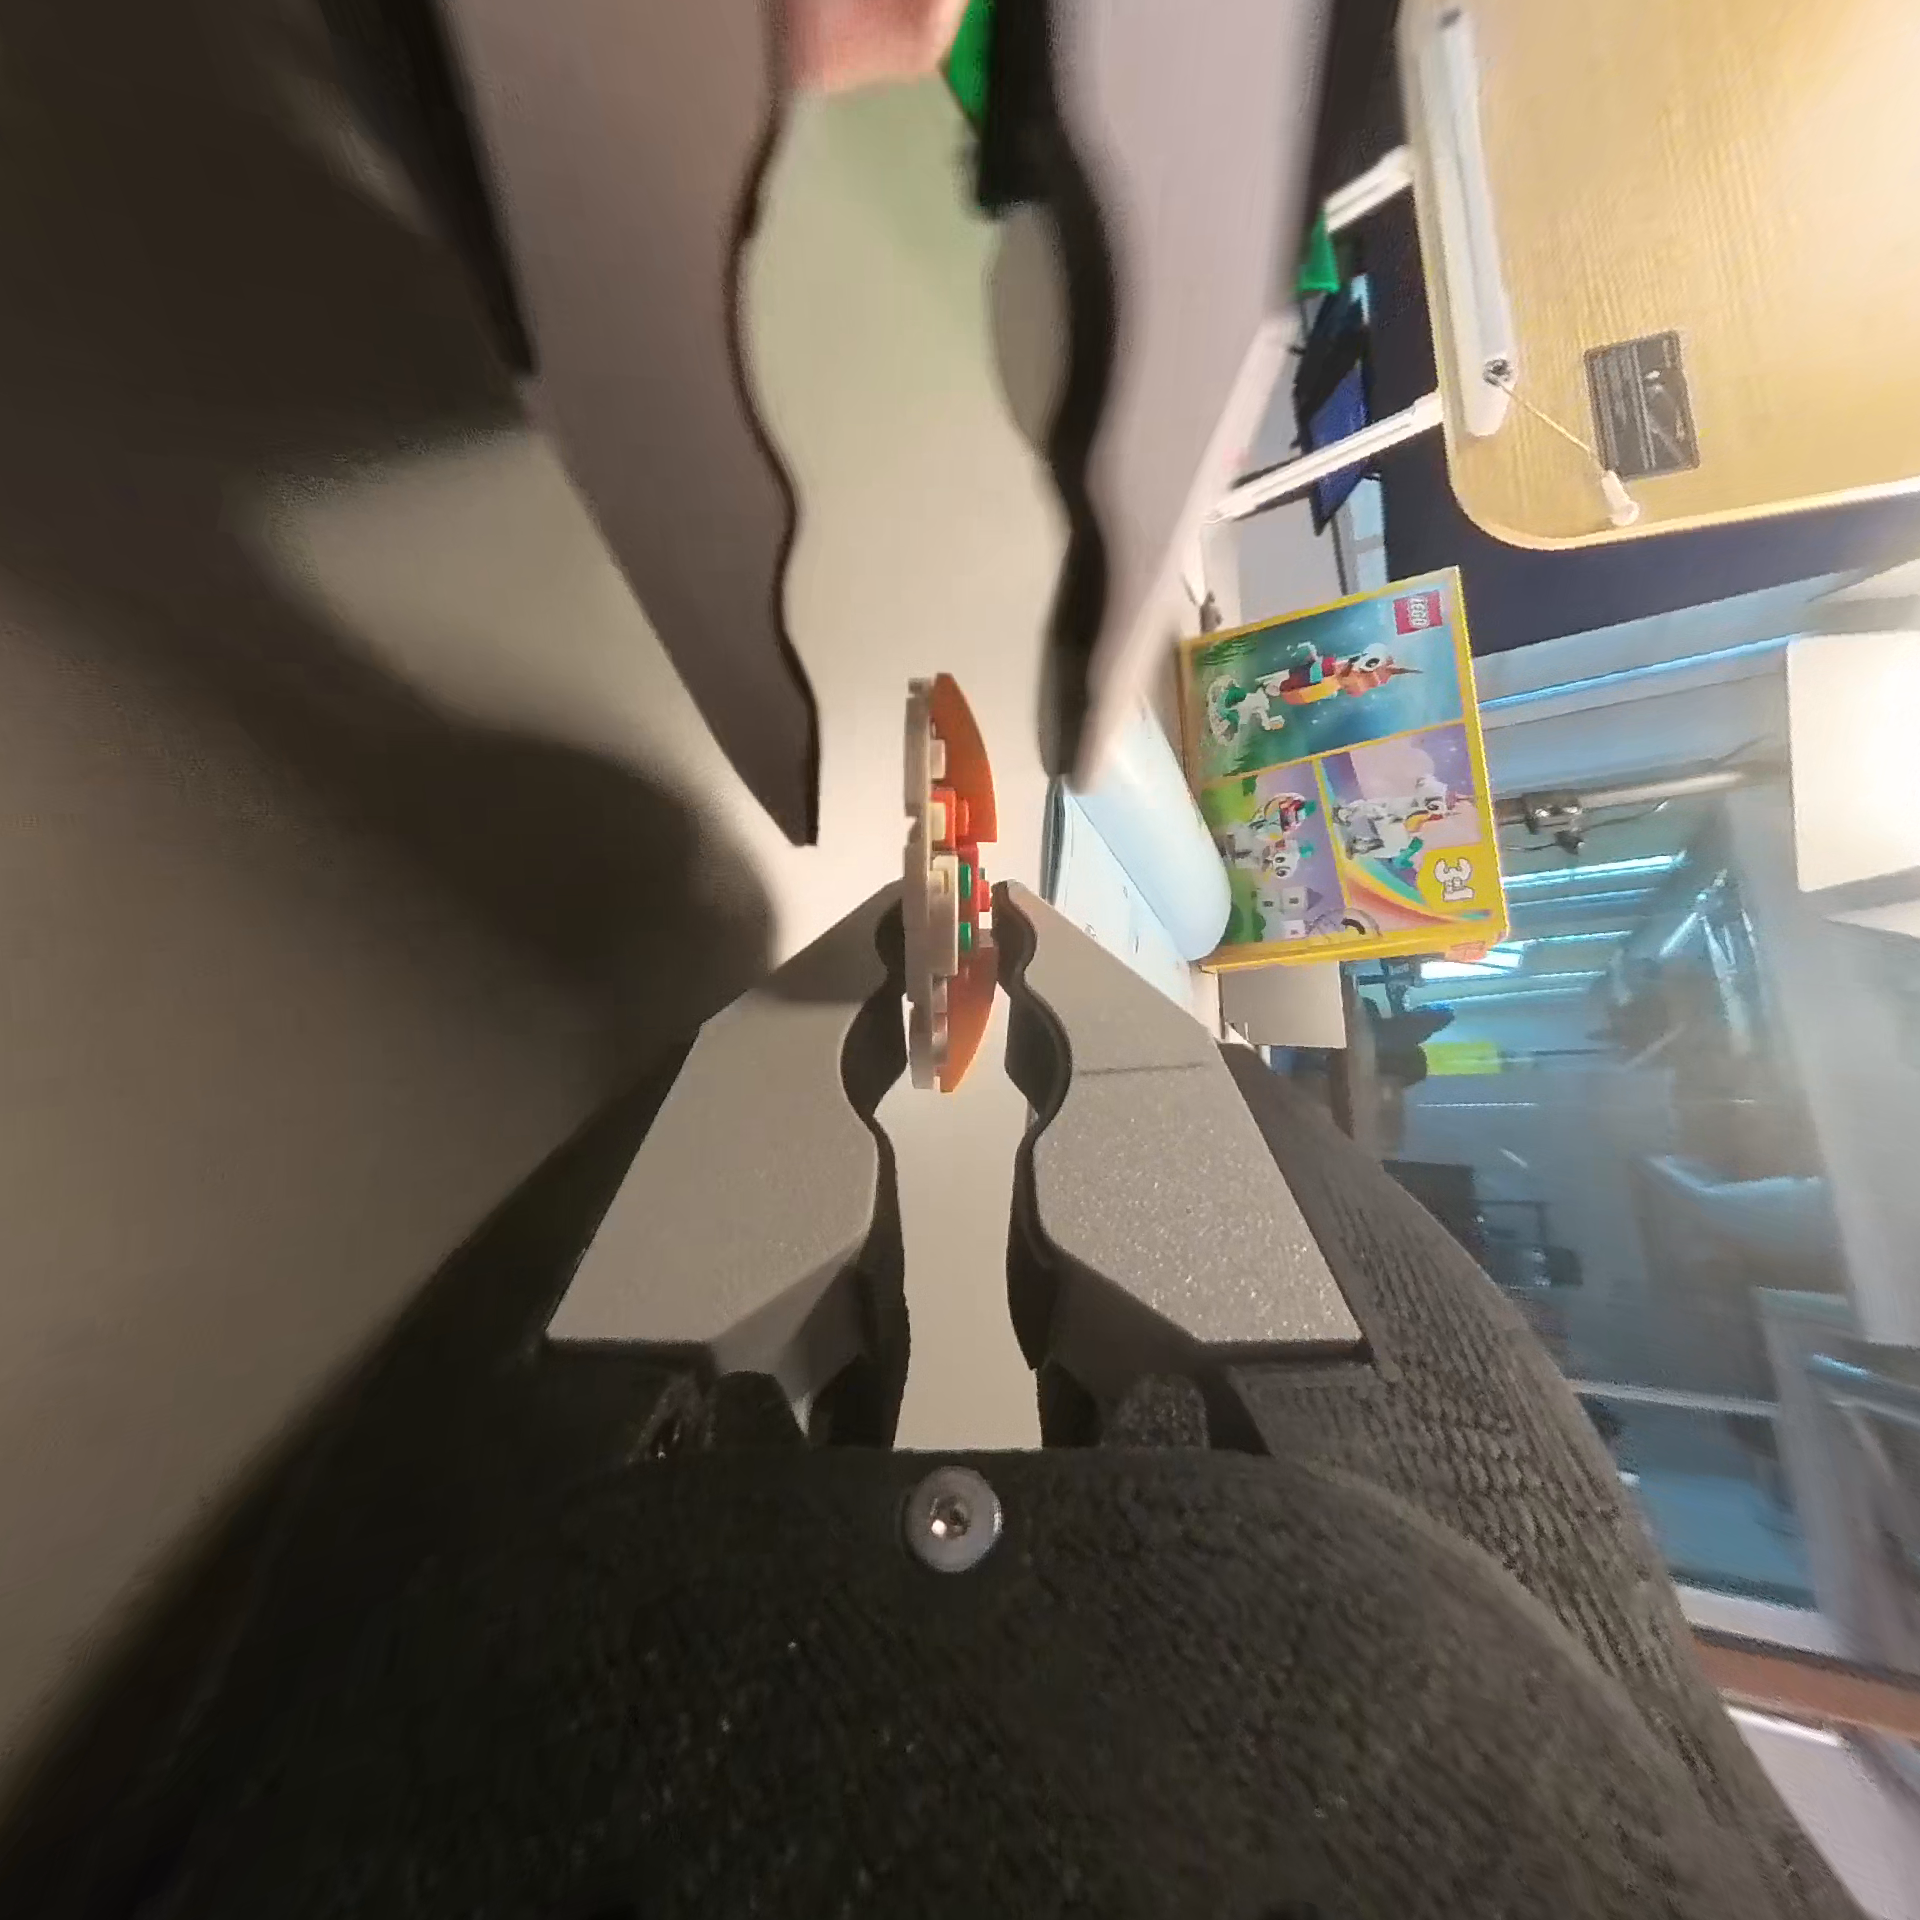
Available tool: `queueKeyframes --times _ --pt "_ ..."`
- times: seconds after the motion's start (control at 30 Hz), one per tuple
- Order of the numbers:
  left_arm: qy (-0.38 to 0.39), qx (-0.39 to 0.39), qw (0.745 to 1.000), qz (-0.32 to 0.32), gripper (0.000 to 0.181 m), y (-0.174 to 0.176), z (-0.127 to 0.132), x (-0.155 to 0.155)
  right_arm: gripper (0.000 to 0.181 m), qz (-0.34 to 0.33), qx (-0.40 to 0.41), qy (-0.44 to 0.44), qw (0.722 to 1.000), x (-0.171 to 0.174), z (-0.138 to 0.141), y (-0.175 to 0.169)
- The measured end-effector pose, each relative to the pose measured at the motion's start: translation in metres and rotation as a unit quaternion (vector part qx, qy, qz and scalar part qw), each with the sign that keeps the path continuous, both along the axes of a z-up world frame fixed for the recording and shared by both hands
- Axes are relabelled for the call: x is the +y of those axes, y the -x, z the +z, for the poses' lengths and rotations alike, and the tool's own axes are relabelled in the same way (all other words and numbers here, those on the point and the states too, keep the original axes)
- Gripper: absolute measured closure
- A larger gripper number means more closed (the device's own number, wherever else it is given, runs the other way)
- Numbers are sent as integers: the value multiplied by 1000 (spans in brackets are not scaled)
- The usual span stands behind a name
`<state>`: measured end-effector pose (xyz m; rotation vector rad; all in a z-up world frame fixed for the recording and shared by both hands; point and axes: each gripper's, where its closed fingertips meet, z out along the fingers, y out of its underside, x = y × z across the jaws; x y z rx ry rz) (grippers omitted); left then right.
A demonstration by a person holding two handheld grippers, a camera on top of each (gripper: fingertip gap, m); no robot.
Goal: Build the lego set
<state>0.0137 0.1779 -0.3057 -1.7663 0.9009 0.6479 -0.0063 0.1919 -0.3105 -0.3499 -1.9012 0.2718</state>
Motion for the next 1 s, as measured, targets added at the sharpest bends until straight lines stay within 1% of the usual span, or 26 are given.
queueKeyframes --times 0.13,0.23,0.4,0.53,0.6,0.67,0.7,0.77,0.87,1.0 --pt "-32 60 998 -16 168 -6 5 0 169 5 -4 7 1000 -2 -1 -1" --pt "-25 86 996 -14 169 -5 4 1 169 5 -8 6 1000 -2 -2 -1" --pt "-11 93 996 -3 169 -4 2 0 169 4 -13 8 1000 -2 -4 -1" --pt "-23 68 997 -3 169 -4 3 2 169 3 -12 8 1000 0 -5 0" --pt "-40 52 998 -7 169 -2 9 1 167 16 3 40 999 -2 2 0" --pt "-47 21 999 -1 169 5 13 0 152 20 12 78 997 0 9 -1" --pt "-44 -2 999 -2 169 8 15 -1 150 22 8 99 995 1 10 -2" --pt "-42 -39 998 -22 169 7 17 -5 154 36 7 127 991 -1 13 -5" --pt "-34 -50 997 -54 169 5 14 -9 169 52 4 127 991 -6 12 -8" --pt "-23 -51 997 -61 169 8 14 -10 171 40 -14 139 989 -8 11 -7"
